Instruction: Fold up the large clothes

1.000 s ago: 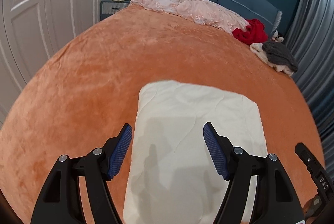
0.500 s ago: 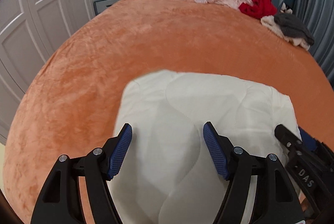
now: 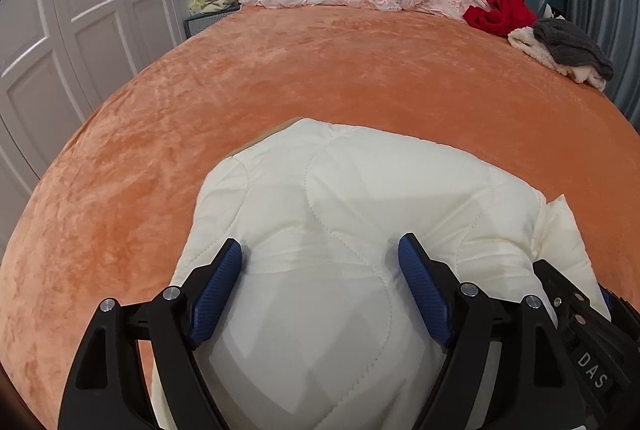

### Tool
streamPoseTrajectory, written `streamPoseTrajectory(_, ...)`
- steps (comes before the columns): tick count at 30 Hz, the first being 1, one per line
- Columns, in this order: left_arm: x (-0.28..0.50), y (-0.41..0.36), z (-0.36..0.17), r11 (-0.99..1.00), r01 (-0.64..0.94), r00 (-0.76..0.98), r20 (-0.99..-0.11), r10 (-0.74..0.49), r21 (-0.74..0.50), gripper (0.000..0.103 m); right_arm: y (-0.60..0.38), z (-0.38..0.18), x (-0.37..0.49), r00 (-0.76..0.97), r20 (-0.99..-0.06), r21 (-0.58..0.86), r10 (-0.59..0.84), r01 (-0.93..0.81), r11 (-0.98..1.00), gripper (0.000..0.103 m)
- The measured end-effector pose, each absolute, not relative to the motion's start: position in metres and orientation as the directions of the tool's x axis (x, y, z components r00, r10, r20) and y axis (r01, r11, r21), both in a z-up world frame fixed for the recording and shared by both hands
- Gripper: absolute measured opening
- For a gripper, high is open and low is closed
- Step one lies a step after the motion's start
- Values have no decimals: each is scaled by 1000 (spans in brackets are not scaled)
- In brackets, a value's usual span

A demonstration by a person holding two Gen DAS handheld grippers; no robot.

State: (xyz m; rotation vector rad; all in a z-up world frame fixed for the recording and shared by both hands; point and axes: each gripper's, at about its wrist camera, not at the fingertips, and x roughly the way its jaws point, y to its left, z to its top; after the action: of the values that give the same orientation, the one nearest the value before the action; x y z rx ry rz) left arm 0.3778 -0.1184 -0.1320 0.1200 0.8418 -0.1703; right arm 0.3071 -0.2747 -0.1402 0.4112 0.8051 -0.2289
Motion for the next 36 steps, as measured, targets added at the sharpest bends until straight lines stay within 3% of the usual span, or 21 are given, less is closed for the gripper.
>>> streamPoseTrajectory(19, 378, -123, -146, 981, 182, 679, -730, -76, 67, 78, -260, -143, 314, 679, -719, 162, -147, 370, 915, 52)
streamPoseTrajectory(26, 371, -102, -129, 977, 210, 636, -756, -155, -23, 79, -260, -109, 293, 664, -738, 180, -121, 366, 913, 53)
streamPoseTrajectory(29, 347, -82, -115, 971, 232, 626, -756, -189, -50, 81, -254, -88, 260, 675, -732, 184, -89, 322, 929, 41)
streamPoseTrajectory(33, 306, -58, -98, 962, 251, 596, -765, -244, -111, 81, -240, -75, 221, 645, -764, 166, -29, 240, 956, 5)
streamPoseTrajectory(36, 278, -44, -96, 959, 251, 549, -796, -254, -133, 81, -229, -82, 208, 592, -806, 137, -8, 199, 970, 2)
